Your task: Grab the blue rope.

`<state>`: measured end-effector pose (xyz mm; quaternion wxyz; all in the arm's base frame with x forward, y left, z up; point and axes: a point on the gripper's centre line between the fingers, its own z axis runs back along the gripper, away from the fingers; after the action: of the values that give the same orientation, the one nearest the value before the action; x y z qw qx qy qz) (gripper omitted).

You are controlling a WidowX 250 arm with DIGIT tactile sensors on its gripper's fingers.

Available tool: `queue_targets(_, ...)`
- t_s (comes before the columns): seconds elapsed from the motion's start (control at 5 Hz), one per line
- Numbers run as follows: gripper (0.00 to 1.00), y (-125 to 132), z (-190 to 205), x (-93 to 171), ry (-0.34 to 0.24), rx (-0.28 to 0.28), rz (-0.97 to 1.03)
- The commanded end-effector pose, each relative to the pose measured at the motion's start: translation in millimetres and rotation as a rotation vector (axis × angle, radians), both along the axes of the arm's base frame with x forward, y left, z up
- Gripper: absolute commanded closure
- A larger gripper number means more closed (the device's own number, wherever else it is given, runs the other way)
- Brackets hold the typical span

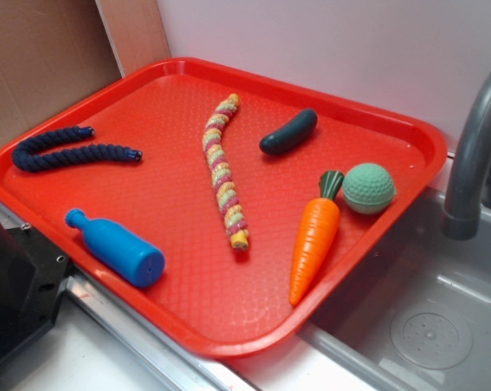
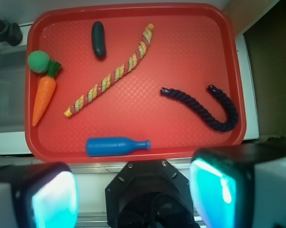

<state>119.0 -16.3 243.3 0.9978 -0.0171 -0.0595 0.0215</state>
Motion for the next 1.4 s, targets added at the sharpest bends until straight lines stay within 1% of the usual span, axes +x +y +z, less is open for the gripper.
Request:
queue_targets(0.0, 0.0, 0, 0, 0, 0.0, 0.0, 0.0)
queue_targets(0.2, 0.0, 27, -40, 34, -0.084, -0.077, -0.253)
queue_targets(0.4, 0.0, 49, -87, 65, -0.042, 0.028, -0.508)
queue_targets(0.6, 0.0, 71, -126, 82, 0.022, 0.066, -0.761)
queue_targets(0.8, 0.0, 81, -151, 79, -0.025, 0.1, -0.922)
queue_targets(1.0, 0.0, 82, -160, 72, -0.004, 0.142, -0.94)
queue_targets(1.2, 0.0, 88, -171, 64, -0.021, 0.157, -0.943)
